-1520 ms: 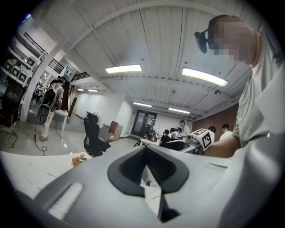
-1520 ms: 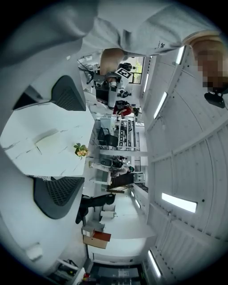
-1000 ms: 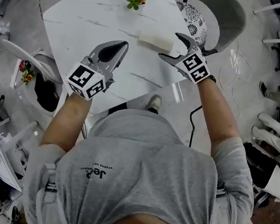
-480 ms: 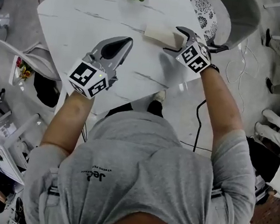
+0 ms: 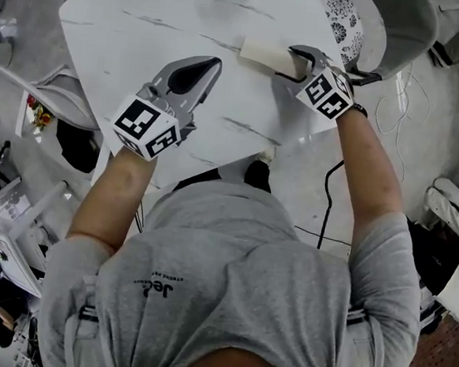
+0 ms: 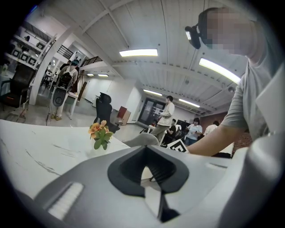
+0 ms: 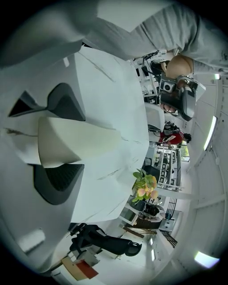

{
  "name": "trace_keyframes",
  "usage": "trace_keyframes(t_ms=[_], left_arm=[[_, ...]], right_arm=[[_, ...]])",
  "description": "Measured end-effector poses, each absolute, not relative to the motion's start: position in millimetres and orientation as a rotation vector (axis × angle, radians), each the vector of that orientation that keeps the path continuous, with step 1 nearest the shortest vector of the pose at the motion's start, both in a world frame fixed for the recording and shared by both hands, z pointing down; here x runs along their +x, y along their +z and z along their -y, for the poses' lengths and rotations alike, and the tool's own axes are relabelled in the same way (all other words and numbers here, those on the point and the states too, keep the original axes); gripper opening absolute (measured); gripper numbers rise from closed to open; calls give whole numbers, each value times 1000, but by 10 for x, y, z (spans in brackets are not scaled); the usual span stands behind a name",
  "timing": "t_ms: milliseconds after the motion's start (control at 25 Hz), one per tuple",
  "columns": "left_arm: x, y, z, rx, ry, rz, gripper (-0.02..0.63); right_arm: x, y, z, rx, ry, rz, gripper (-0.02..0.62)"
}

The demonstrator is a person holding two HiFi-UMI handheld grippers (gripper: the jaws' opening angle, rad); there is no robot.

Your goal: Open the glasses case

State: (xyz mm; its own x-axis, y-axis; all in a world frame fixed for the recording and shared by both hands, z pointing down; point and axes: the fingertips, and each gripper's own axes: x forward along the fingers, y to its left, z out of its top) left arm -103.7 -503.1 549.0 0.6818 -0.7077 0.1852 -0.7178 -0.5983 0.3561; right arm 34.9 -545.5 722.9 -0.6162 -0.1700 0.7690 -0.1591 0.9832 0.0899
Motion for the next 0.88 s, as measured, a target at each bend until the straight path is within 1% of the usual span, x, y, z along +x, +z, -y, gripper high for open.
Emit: trace_keyframes(t_ms=[600, 880], left_arm=[[-1029, 5417, 5102, 2497, 25, 1119, 49], [-995, 5409, 5118, 2500, 23, 1117, 49]], right_arm=[[319, 6982, 5512, 188, -6, 2286, 253], [313, 6843, 5584, 219, -5, 2333, 189]])
